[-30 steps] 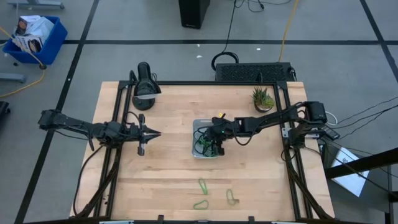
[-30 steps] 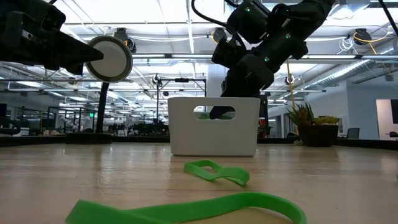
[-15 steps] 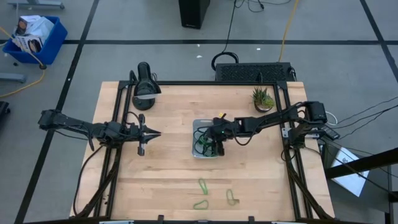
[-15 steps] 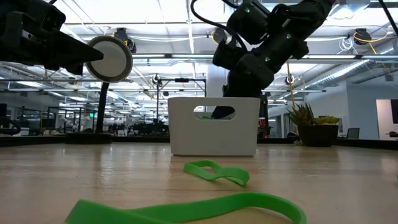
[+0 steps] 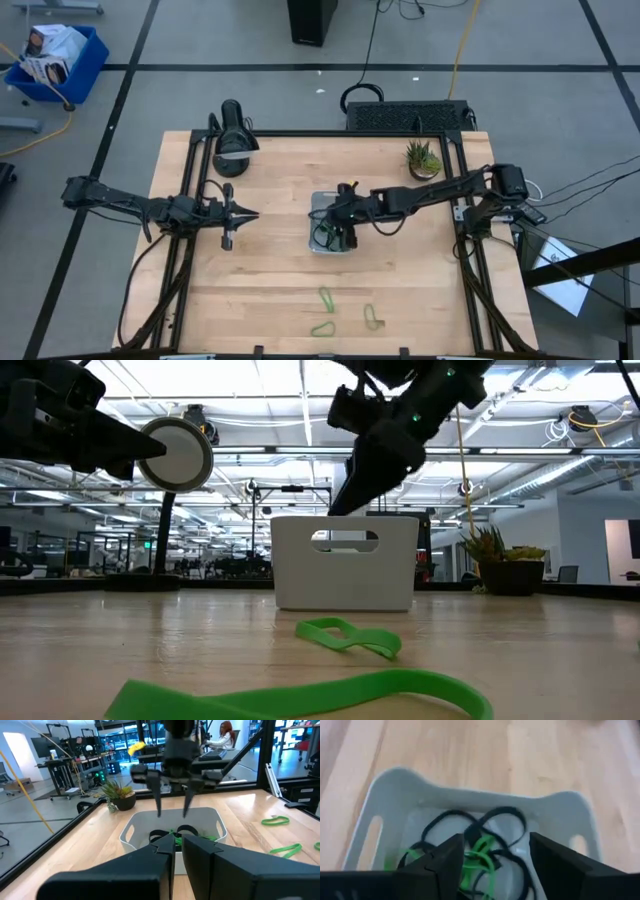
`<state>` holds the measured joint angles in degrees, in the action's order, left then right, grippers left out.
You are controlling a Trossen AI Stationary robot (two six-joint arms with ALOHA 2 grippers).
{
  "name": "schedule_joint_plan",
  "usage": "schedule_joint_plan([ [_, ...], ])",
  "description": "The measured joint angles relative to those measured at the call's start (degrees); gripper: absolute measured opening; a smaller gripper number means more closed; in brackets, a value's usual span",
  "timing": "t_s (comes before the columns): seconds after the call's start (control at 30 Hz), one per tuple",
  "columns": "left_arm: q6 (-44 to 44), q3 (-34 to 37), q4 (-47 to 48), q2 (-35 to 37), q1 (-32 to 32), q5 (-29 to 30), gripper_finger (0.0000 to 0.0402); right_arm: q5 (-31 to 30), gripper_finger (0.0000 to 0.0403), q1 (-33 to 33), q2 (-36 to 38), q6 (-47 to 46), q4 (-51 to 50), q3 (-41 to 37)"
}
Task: Pick and place rubber bands into bin
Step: Put the green rubber band into the gray bin
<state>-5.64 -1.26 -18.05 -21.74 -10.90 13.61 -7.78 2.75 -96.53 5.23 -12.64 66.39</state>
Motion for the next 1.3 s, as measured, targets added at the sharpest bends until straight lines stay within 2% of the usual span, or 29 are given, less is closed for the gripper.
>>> schedule_joint_plan([
  [0.1,0.4,0.0,0.98,0.0,-0.02,-0.02,0.0042,1.1,0.0205,0.7,2.04,-2.62,0.88,0.74],
  [0.23,0.4,0.04,2.46,0.01,-0.02,-0.02,0.0042,4.6,0.0195,4.8,5.44,-6.1,-1.42,0.62],
  [0.5,0.33,0.04,2.89,0.02,0.0,0.0,0.0042,4.93,0.0187,18.95,11.32,-9.57,-8.89,0.61],
  [0.57,0.32,0.04,2.75,0.0,0.0,0.0,0.0042,4.14,0.0185,22.01,11.93,-9.11,-9.09,0.61],
  [0.7,0.87,0.04,1.1,0.02,-0.02,0.0,0.0042,-2.29,0.0165,25.8,12.06,-9.37,-9.03,0.61],
  [0.77,1.48,0.04,0.9,0.02,0.0,0.0,0.0042,-4.38,0.015,26.45,12.06,-7.89,-9.04,0.61],
  [0.87,1.69,0.04,0.95,0.01,-0.01,0.0,0.0042,-4.35,0.0116,26.14,13.03,-4.74,-8.9,0.31],
  [1.07,1.47,0.04,1.22,0.0,0.0,0.0,0.0042,-2.5,0.0011,21.38,21.13,-1.1,-4.07,-4.17],
  [1.3,1.43,0.04,1.67,0.02,-0.02,0.0,0.0042,-3.0,0.0002,17.76,38.39,0.45,9.33,-18.2],
])
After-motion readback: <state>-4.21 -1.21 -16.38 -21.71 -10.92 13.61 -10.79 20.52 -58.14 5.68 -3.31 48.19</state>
